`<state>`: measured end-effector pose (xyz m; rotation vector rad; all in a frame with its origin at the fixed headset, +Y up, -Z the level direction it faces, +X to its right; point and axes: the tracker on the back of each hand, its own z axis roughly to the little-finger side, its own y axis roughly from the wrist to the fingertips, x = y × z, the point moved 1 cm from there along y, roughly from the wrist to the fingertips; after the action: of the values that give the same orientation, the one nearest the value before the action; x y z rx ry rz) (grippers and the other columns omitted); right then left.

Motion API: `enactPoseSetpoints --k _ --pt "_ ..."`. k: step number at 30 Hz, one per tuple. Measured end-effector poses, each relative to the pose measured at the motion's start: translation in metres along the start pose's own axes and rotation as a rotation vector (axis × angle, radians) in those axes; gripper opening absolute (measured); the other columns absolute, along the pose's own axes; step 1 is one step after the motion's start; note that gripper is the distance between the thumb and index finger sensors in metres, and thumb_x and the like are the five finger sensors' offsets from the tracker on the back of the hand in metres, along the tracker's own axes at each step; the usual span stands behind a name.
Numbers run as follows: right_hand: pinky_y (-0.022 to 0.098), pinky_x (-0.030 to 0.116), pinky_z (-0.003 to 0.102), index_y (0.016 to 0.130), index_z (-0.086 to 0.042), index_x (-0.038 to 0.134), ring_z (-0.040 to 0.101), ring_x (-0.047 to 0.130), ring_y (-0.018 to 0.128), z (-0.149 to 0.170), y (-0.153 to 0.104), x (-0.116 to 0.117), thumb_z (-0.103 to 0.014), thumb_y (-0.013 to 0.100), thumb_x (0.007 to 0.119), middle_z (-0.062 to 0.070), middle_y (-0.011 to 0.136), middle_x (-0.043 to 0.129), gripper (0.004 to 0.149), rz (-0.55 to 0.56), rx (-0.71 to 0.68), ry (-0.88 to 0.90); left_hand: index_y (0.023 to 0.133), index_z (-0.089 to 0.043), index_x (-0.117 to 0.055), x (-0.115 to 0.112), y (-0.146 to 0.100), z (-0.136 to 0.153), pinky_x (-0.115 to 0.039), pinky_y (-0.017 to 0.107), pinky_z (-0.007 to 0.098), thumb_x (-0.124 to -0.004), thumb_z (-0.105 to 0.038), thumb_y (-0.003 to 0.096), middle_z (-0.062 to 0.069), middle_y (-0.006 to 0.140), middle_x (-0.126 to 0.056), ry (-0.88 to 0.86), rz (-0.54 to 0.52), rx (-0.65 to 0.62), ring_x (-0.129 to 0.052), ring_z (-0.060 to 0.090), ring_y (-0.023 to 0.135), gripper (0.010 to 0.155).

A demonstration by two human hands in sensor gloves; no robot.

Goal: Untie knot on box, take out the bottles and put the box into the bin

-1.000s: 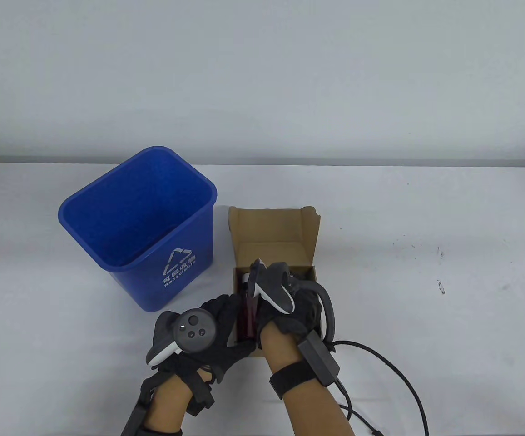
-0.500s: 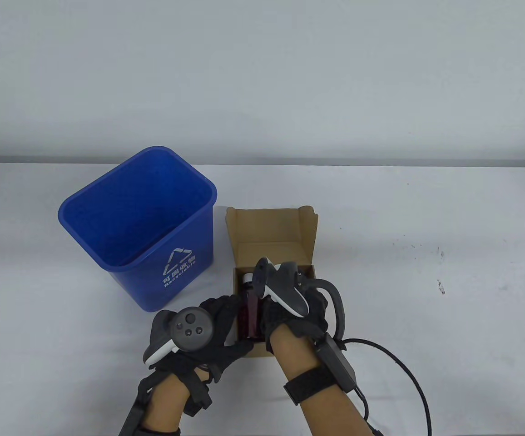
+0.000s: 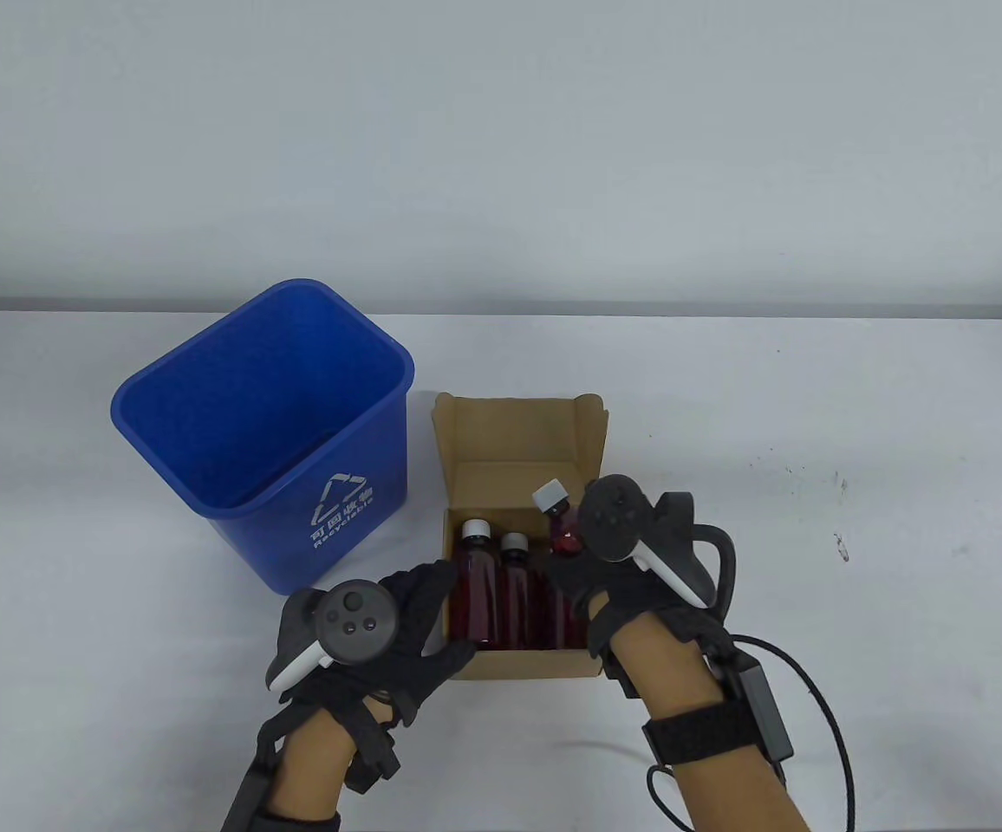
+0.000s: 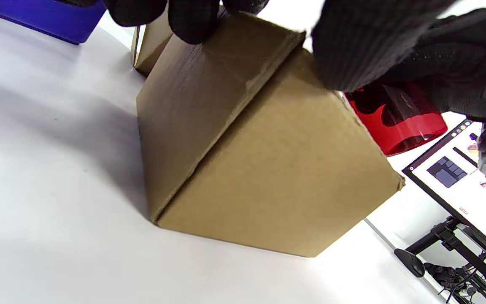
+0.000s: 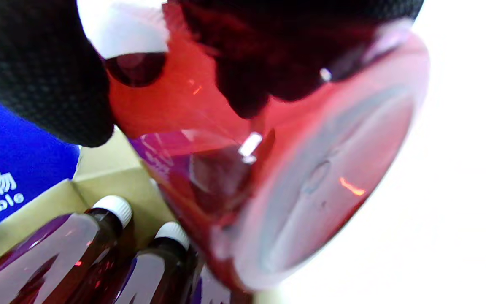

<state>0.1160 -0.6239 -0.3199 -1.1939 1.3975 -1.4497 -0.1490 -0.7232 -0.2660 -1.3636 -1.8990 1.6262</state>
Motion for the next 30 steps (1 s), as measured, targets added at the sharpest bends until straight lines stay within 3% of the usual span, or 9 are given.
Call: enactPoseSetpoints --k 4,9,18,25,30 --pt "0.048 0.070 0.041 0.104 -0.015 0.046 0.034 0.072 0.071 0.035 0.002 -0.006 -0.056 0.040 0.092 0.001 0.095 0.074 0.088 0.016 0.020 0.086 0.115 -0.019 -0.023 0.000 0.000 0.001 -0.037 0.073 0.074 -0.073 -0.056 0.0506 0.016 0.117 -0.036 -0.007 0.001 0.003 -0.037 0.056 0.105 0.089" --pt "0.044 0.073 0.042 0.103 -0.014 0.046 0.035 0.074 0.067 0.080 0.004 -0.008 -0.052 0.040 0.094 0.004 0.095 0.071 0.088 0.044 0.061 0.145 0.115 -0.020 -0.022 0.000 0.000 0.002 -0.037 0.072 0.075 -0.073 -0.056 0.0506 0.016 0.116 -0.036 -0.015 0.003 0.006 -0.037 0.056 0.104 0.089" --pt "0.051 0.078 0.050 0.102 -0.017 0.049 0.044 0.075 0.075 0.160 0.005 -0.001 -0.043 0.040 0.098 0.005 0.098 0.066 0.083 0.106 0.222 0.247 0.114 -0.021 -0.021 0.000 0.000 0.002 -0.037 0.072 0.075 -0.072 -0.056 0.0506 0.016 0.117 -0.036 -0.020 0.005 0.009 -0.037 0.056 0.105 0.089" --pt "0.054 0.080 0.050 0.099 -0.019 0.049 0.046 0.078 0.080 0.216 0.005 0.015 -0.038 0.038 0.100 0.004 0.099 0.063 0.082 0.244 0.301 0.326 0.115 -0.021 -0.021 0.000 0.000 0.003 -0.037 0.072 0.075 -0.073 -0.056 0.0505 0.016 0.117 -0.036 -0.022 0.005 0.012 -0.038 0.056 0.105 0.089" --pt "0.054 0.080 0.049 0.100 -0.019 0.048 0.045 0.079 0.080 0.244 0.010 0.023 -0.039 0.038 0.100 0.004 0.099 0.063 0.083 0.282 0.358 0.375 0.115 -0.020 -0.022 0.001 0.000 0.003 -0.036 0.072 0.076 -0.074 -0.056 0.0504 0.016 0.117 -0.036 -0.010 0.001 0.017 -0.037 0.056 0.105 0.090"
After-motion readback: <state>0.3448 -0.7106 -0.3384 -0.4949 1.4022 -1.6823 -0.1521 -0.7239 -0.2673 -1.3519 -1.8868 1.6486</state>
